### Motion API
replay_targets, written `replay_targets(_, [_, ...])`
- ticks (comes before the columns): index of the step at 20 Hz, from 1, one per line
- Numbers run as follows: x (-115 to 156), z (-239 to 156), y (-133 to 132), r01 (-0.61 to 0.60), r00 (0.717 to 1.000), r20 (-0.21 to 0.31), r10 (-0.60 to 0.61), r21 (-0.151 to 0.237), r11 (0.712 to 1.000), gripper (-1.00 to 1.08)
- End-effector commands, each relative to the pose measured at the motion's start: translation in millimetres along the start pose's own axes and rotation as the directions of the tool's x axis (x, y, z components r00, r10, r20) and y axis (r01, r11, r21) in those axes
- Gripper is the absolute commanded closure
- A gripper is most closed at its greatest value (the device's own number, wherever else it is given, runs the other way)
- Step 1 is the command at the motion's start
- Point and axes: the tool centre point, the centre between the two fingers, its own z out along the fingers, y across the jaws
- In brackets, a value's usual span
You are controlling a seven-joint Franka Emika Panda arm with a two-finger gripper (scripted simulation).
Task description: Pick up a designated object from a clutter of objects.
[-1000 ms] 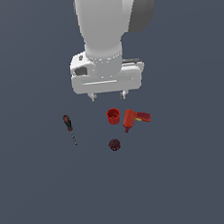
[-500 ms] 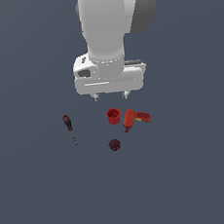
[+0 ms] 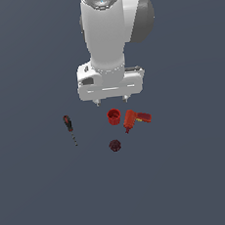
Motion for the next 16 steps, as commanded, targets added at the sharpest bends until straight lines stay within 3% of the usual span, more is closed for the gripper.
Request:
replay_targets(1, [-3, 13, 0, 0.036, 0.999, -0.002, -0.036, -0.001, 0.999, -0.92])
replay_targets(8, [-17, 63, -2, 0.184, 0.983, -0.012, -0.184, -0.006, 0.983, -0.92])
replay_targets(16, [-47, 125, -5, 0.379, 0.925, -0.024, -0.38, -0.015, 0.925, -0.92])
